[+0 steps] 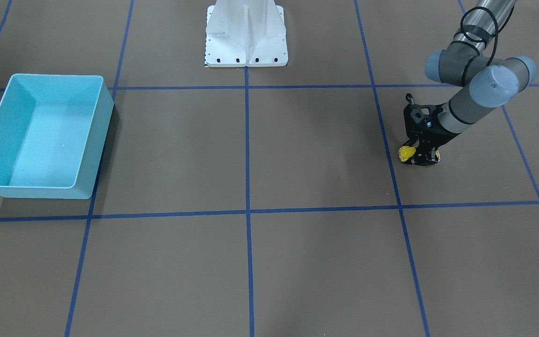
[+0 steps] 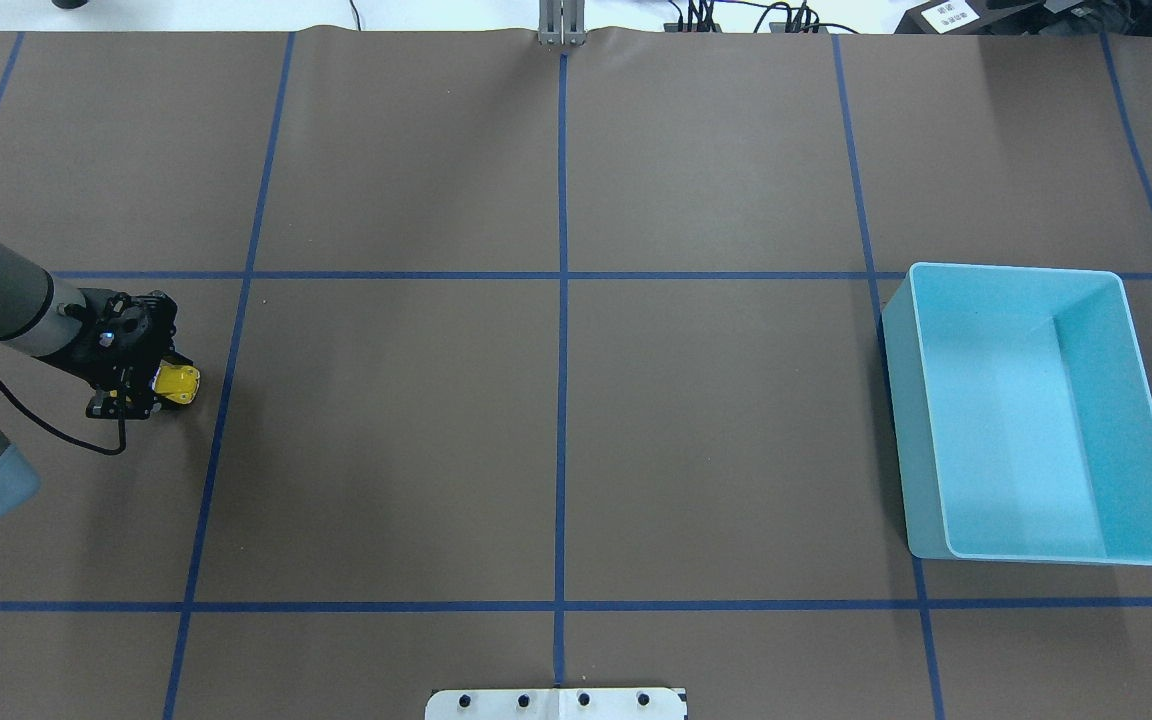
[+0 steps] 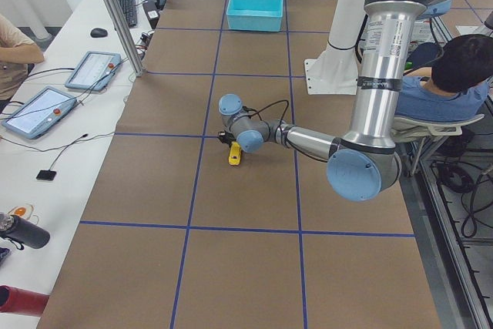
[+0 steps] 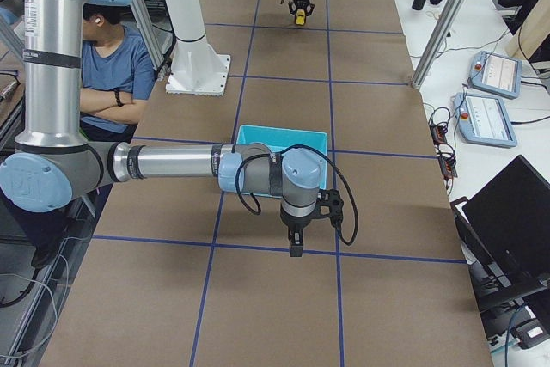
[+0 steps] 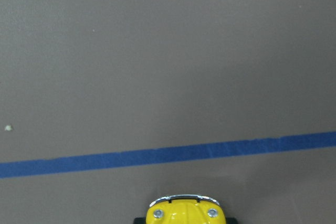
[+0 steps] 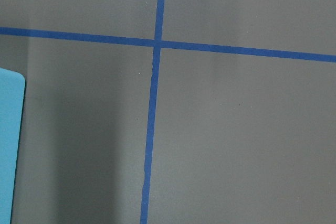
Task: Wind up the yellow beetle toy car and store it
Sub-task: 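Keep dragging the car back toward the robot, then open the left gripper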
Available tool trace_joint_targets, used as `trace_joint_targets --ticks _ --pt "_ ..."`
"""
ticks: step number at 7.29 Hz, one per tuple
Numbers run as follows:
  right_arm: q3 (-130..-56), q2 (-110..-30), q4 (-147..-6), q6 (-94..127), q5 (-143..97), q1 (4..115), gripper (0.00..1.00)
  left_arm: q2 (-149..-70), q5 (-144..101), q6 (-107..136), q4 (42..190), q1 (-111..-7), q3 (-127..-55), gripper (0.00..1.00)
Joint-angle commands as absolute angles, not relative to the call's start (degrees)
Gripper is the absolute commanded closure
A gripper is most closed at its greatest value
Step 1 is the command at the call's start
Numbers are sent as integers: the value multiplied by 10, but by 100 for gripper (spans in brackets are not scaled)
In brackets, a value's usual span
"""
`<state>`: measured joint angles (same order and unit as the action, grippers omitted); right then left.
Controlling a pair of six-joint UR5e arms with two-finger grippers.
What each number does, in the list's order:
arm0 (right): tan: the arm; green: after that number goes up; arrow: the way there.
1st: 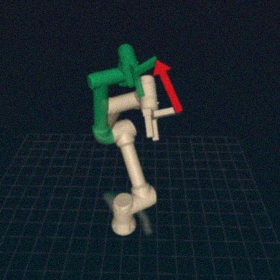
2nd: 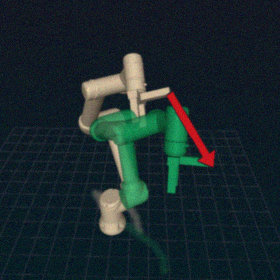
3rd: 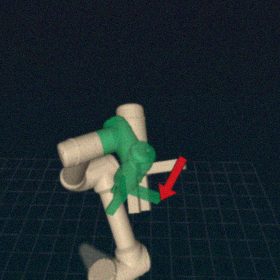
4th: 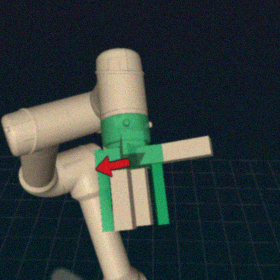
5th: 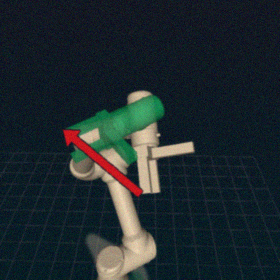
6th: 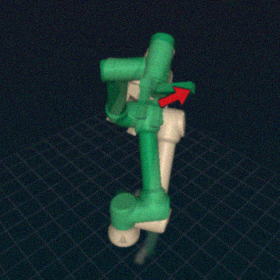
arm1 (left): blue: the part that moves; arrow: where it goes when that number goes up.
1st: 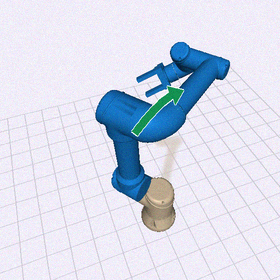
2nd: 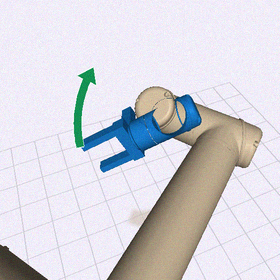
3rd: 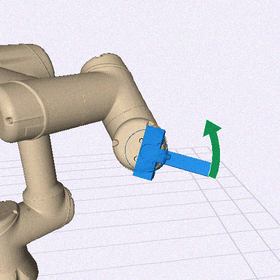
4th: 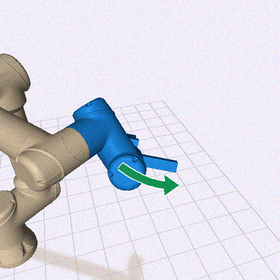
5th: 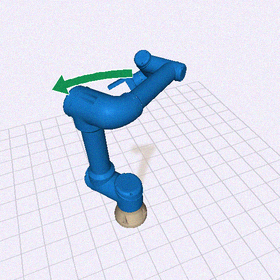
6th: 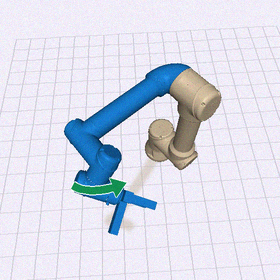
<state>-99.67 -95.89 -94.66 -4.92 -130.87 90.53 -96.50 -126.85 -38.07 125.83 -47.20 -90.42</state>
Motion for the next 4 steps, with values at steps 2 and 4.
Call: trace_joint_targets --ticks 2,4 --pt "-997 -959 -947 -49 -1309 905 0 -965 -1269 -379 1259 -474 -903 0" --pt "-997 -959 -947 -50 -1309 905 0 -965 -1269 -380 1259 -476 -904 0"
